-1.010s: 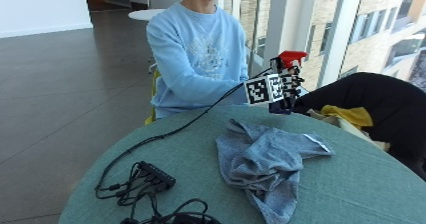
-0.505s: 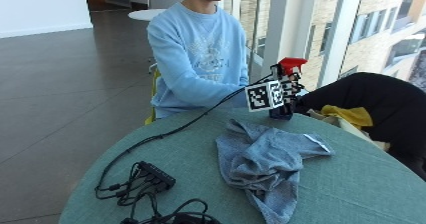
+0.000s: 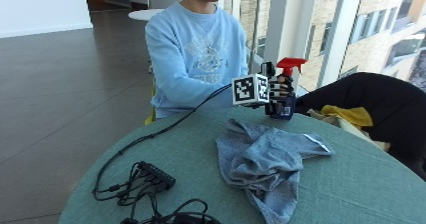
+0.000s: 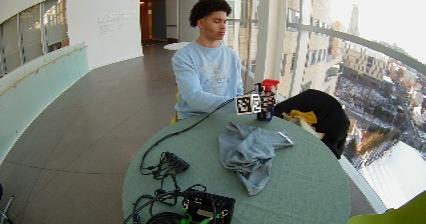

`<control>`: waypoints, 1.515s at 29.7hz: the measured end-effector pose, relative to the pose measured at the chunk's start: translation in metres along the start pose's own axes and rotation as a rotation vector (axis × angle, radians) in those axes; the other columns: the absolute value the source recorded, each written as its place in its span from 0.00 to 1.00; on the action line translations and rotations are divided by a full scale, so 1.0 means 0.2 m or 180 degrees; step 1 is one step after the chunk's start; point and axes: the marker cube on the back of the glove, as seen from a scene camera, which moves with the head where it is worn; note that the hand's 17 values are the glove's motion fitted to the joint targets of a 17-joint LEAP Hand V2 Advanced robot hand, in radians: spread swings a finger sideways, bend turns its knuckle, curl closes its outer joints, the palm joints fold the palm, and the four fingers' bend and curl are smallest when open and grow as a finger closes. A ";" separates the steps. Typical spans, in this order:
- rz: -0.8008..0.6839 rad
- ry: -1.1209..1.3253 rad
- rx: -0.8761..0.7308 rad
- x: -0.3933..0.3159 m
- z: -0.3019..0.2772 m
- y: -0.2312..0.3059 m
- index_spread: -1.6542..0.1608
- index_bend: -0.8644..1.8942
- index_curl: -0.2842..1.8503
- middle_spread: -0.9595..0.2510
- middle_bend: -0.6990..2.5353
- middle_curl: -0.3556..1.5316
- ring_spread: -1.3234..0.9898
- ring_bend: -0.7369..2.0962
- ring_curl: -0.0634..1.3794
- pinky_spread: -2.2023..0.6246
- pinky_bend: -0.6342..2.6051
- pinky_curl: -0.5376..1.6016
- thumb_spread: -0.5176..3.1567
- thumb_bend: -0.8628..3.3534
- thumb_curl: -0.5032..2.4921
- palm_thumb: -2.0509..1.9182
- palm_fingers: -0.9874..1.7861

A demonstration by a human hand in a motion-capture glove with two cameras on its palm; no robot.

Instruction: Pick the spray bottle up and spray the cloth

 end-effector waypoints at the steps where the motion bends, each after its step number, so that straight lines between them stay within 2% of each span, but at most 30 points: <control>1: 0.0014 0.0132 0.0004 0.00 -0.06 0.03 0.76 0.35 0.27 0.71 0.35 0.45 0.52 0.44 0.31 0.81 0.26 0.42 0.41 0.19 0.33 0.71 0.72; 9: 0.0242 0.1168 0.0007 -0.02 -0.53 0.27 0.76 0.37 0.28 0.72 0.33 0.44 0.53 0.42 0.31 0.82 0.25 0.41 0.42 0.19 0.31 0.69 0.69; 18: 0.0672 0.1885 0.0130 0.03 -0.85 0.71 0.75 0.36 0.28 0.73 0.31 0.42 0.54 0.41 0.30 0.83 0.25 0.41 0.42 0.20 0.30 0.68 0.67; 24: 0.0867 0.2285 0.0093 0.06 -0.95 0.97 0.75 0.36 0.28 0.73 0.30 0.42 0.54 0.40 0.30 0.83 0.25 0.41 0.42 0.20 0.29 0.68 0.66; 29: 0.1008 0.2262 0.0136 0.10 -1.01 1.10 0.74 0.36 0.28 0.72 0.30 0.42 0.54 0.39 0.30 0.84 0.25 0.41 0.42 0.20 0.29 0.67 0.65; 45: 0.1067 0.2251 0.0104 0.13 -1.03 1.18 0.74 0.36 0.27 0.72 0.29 0.42 0.55 0.39 0.30 0.84 0.25 0.40 0.42 0.20 0.28 0.67 0.65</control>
